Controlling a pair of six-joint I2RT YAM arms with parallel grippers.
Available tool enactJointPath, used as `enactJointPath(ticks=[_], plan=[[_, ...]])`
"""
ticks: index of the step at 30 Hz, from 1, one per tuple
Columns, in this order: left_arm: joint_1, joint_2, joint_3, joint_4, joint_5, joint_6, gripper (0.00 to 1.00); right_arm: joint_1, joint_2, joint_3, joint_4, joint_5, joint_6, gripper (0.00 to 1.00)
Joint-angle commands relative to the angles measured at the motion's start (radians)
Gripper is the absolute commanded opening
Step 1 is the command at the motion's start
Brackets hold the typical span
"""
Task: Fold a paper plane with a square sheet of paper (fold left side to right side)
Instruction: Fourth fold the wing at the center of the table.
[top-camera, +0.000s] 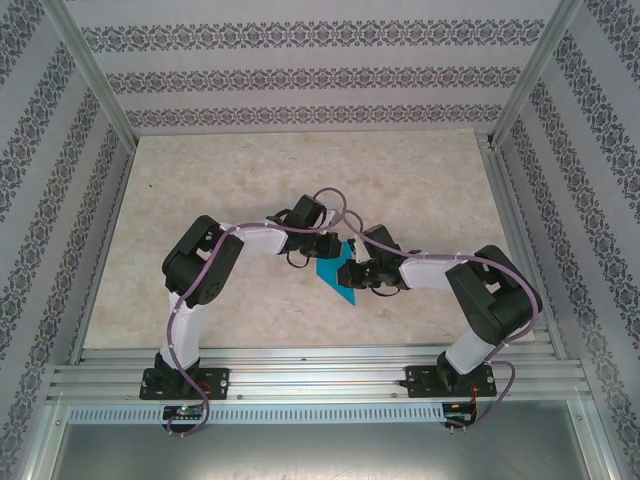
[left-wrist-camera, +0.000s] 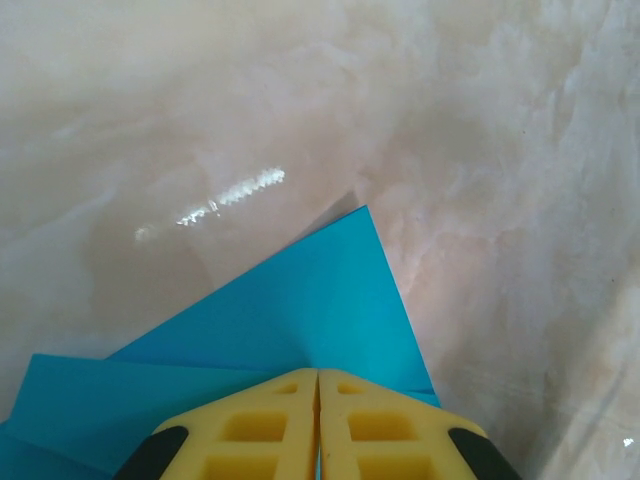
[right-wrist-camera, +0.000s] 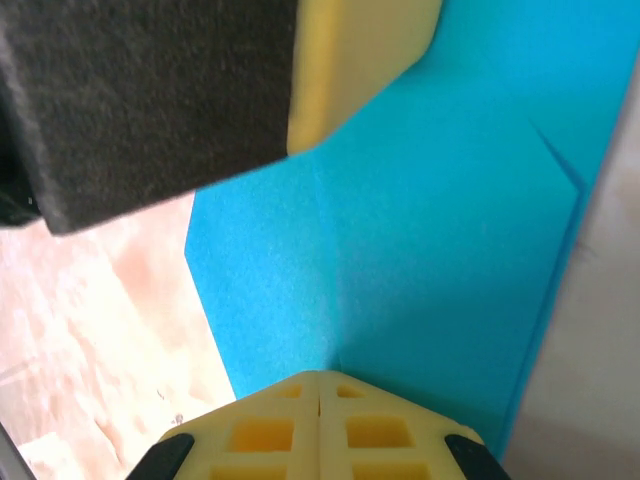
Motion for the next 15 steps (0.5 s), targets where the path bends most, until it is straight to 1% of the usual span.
enactJointPath(ticks=[1,9,15], plan=[[0.014,0.045,-0.027,-0.061,-0.101,0.018,0.10,0.036,-0.003,-0.095,-0.227,-0.048,0.028,0.06],[0.013,0.051,-0.031,-0.055,-0.103,0.017,0.10,0.039,-0.069,-0.157,-0.245,-0.046,0.058,0.07],[0.014,0.052,-0.031,-0.057,-0.108,0.020,0.10,0.050,-0.109,-0.195,-0.291,-0.049,0.072,0.07]])
